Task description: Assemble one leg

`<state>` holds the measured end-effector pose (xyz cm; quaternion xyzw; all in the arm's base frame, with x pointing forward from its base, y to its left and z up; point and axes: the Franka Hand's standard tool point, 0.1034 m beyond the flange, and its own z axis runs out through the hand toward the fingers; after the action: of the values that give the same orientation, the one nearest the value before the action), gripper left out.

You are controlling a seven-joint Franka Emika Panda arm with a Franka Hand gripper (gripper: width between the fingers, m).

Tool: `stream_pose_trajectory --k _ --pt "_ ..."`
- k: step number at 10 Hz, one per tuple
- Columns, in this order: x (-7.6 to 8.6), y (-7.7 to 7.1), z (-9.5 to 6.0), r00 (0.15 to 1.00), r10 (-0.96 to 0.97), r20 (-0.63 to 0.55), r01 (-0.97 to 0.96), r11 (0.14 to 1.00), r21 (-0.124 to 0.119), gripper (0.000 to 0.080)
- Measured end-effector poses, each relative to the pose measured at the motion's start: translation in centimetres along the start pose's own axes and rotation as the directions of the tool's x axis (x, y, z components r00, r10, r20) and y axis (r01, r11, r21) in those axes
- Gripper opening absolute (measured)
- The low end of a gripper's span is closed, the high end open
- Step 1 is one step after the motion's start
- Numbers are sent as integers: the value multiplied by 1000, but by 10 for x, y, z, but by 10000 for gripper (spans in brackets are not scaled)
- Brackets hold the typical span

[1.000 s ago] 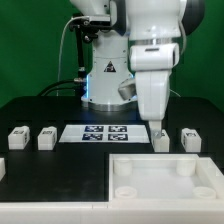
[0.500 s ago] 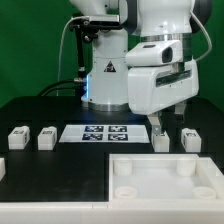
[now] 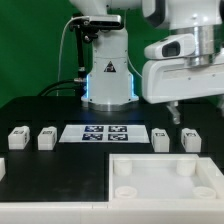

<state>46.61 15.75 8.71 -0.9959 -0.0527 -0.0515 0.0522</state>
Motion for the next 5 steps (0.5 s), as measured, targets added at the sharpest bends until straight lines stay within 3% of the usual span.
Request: stream_pose_trajectory --k 4,5 --pt "-5 4 2 999 -19 45 19 1000 -6 649" --pt "-18 4 7 988 43 146 -41 999 -17 649"
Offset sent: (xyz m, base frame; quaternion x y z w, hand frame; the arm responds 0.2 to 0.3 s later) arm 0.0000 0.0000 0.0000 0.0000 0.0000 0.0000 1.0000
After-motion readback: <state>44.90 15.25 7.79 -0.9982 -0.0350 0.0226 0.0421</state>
